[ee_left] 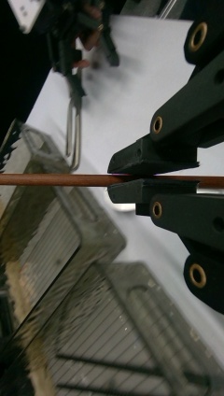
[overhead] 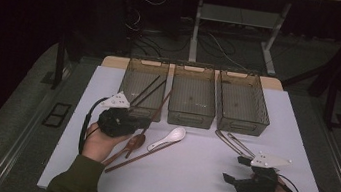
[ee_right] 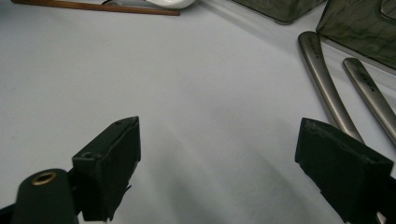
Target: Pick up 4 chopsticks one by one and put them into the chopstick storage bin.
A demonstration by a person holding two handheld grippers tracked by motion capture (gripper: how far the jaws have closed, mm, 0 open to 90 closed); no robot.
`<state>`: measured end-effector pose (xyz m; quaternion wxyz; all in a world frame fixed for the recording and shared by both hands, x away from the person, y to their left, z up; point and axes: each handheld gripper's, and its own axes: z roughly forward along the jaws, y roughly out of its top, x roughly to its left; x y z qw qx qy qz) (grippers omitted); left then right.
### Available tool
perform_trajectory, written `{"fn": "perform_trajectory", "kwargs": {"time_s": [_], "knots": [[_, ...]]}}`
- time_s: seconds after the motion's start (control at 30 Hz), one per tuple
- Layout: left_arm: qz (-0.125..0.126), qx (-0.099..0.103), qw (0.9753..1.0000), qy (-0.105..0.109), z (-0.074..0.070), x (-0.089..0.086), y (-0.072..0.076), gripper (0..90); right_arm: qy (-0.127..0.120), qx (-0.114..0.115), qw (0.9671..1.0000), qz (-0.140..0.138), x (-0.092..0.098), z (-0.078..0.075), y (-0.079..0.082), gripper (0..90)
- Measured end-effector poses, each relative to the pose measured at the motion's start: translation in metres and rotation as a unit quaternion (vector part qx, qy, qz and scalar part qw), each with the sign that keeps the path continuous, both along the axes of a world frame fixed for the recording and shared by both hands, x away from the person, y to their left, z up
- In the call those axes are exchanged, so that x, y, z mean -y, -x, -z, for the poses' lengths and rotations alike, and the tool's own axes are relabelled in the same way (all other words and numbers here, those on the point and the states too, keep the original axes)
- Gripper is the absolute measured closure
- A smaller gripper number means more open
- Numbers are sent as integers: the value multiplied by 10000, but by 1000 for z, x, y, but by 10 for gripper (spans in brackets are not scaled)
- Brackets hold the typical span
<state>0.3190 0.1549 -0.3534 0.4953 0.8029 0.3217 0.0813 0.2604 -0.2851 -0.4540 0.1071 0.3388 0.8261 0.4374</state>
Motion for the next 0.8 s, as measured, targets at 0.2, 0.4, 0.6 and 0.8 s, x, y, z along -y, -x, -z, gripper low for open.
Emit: {"fn": "perform_trajectory", "kwargs": {"time_s": [0.2,0.4,0.6,0.8], "knots": [[-130,96,9998,83,-11,-4,-23,842,-34,-29,10000,20,0,0,1,141],[-301,214,9993,80,-27,-7,-48,842,-38,-9,10000,25,0,0,0,141],[-415,342,9985,-36,-44,-8,-75,842,-37,-7,10000,33,0,0,0,142],[-610,485,9969,-142,-56,-9,-103,842,-46,-11,10000,43,1,0,0,141]]}}
